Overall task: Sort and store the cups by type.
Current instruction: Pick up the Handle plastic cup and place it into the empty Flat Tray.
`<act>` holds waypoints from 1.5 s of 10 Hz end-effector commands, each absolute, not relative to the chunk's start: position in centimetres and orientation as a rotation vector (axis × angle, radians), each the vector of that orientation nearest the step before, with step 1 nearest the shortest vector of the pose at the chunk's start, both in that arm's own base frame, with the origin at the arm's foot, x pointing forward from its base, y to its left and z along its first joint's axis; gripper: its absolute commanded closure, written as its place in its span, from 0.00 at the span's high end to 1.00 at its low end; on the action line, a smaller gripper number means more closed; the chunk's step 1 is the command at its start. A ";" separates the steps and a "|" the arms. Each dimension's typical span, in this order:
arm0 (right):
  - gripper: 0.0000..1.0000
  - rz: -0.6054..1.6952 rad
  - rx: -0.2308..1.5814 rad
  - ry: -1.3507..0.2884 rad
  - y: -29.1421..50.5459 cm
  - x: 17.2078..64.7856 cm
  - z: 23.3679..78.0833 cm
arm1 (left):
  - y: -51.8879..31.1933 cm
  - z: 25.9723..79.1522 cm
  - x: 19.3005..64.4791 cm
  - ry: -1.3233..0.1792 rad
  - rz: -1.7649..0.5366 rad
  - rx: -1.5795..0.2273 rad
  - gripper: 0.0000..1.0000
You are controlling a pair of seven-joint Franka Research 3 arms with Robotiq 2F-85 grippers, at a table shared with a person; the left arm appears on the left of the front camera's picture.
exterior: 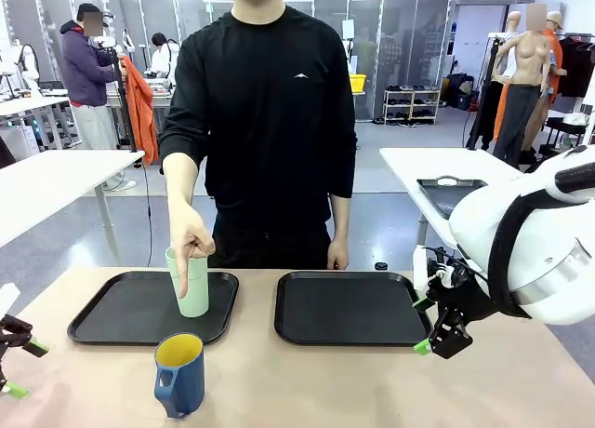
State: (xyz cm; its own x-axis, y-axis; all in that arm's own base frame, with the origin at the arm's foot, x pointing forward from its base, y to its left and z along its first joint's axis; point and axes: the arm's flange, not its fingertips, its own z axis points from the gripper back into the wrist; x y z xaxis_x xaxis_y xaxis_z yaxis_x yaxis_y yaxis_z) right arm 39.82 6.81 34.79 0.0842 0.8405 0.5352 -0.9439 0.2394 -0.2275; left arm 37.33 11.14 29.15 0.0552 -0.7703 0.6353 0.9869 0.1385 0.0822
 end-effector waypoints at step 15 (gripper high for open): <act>1.00 1.352 0.197 -0.645 6.7 39.9 34.7 | 10.6 28.9 37.4 -0.984 -1.375 -1.154 1.00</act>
State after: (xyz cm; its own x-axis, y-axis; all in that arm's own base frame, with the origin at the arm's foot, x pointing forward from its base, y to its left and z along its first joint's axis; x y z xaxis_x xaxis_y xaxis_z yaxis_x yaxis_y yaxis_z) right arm 39.82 6.81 34.77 0.0845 0.8406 0.5351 -0.9440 0.2394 -0.2270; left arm 37.37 10.58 28.23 0.0236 -0.1973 0.9801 0.9915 -0.1206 -0.0482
